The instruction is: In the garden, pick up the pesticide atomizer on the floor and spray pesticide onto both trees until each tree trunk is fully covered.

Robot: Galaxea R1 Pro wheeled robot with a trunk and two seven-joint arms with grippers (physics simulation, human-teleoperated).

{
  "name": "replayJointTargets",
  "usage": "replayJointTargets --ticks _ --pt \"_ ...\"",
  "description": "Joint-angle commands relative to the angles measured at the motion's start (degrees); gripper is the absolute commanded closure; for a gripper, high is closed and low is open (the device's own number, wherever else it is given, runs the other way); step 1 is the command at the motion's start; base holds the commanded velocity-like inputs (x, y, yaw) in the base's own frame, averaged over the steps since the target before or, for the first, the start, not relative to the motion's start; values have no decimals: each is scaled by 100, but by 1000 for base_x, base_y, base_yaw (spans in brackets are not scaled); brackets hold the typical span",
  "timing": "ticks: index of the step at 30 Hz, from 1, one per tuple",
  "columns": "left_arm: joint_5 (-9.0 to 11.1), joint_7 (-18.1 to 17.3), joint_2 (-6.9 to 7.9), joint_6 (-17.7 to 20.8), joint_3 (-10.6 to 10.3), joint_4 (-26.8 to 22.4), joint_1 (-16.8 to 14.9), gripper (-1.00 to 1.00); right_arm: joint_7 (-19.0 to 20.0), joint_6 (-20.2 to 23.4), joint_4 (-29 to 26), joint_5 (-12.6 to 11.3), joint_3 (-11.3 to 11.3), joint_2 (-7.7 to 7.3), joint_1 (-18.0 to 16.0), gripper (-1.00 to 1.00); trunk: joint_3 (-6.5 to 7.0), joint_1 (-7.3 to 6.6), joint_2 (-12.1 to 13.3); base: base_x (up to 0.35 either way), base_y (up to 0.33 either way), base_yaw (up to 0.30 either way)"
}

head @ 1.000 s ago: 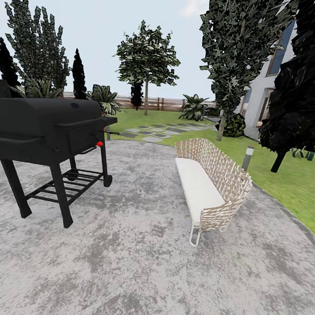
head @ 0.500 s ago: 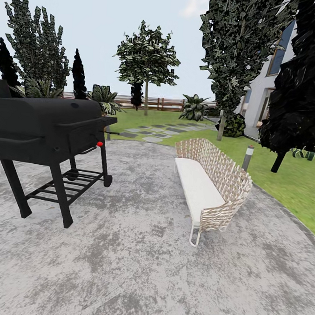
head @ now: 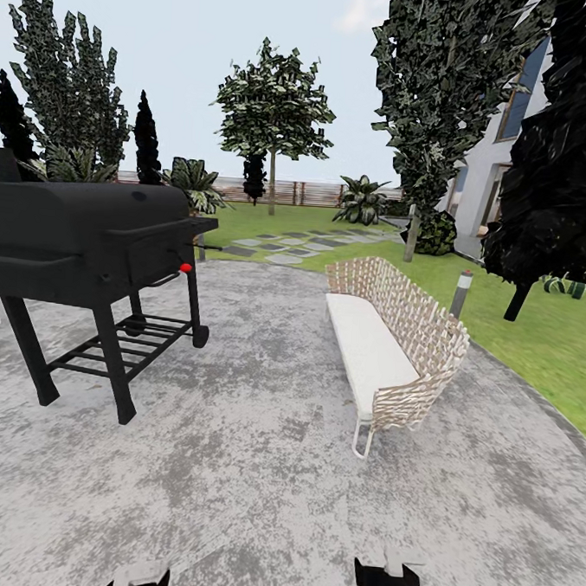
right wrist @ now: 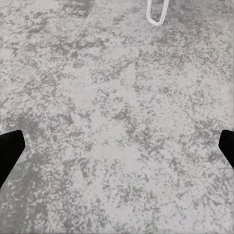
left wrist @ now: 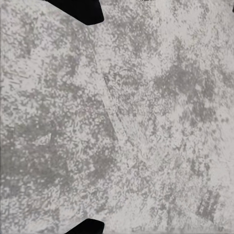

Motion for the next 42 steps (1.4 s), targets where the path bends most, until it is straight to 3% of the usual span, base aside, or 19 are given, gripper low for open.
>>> replayJointTargets --ticks 1,19,33,42 --pt "43 22 2 -39 -13 -1 -3 -100 0 -24 4 5 -20 7 -3 -100 -6 0 -3 0 0 0" --pt "42 51 3 -77 -6 2 -3 -100 -61 -57 -14 -2 -26 22 -3 -100 -6 0 -3 0 0 8" --pt "21 51 1 -85 -6 22 -3 -100 -341 -241 17 -1 -17 95 -3 -100 -6 0 -3 0 0 248" --pt "32 51 2 -93 2 399 -3 -100 -341 -244 18 -4 -12 113 2 -100 -6 0 -3 85 0 117"
